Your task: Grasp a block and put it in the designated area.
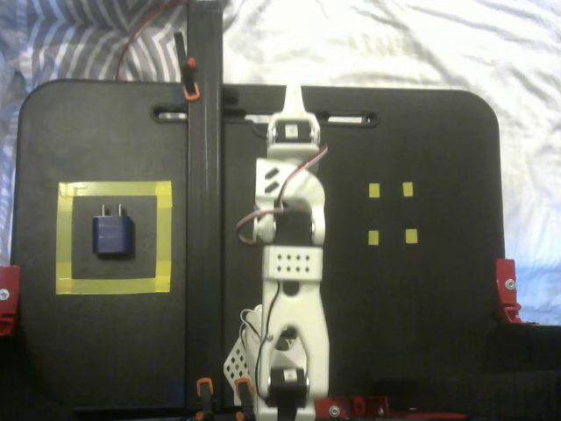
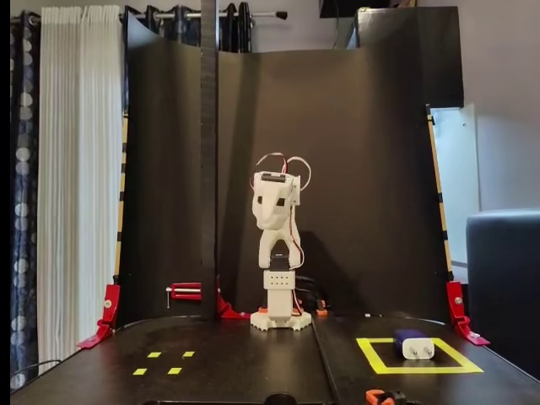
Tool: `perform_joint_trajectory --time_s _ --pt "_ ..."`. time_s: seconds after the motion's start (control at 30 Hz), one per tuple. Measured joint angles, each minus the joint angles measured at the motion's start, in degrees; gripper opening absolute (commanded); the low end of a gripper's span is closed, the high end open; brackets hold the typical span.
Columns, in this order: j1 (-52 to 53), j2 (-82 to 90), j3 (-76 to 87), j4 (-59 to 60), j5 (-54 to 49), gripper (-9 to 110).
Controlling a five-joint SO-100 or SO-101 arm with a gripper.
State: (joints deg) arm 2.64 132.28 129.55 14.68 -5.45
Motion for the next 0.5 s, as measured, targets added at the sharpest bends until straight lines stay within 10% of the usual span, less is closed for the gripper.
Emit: perform_joint_trajectory --time_s 0.5 --pt "-2.64 30.85 30.41 -4.92 -0.35 0"
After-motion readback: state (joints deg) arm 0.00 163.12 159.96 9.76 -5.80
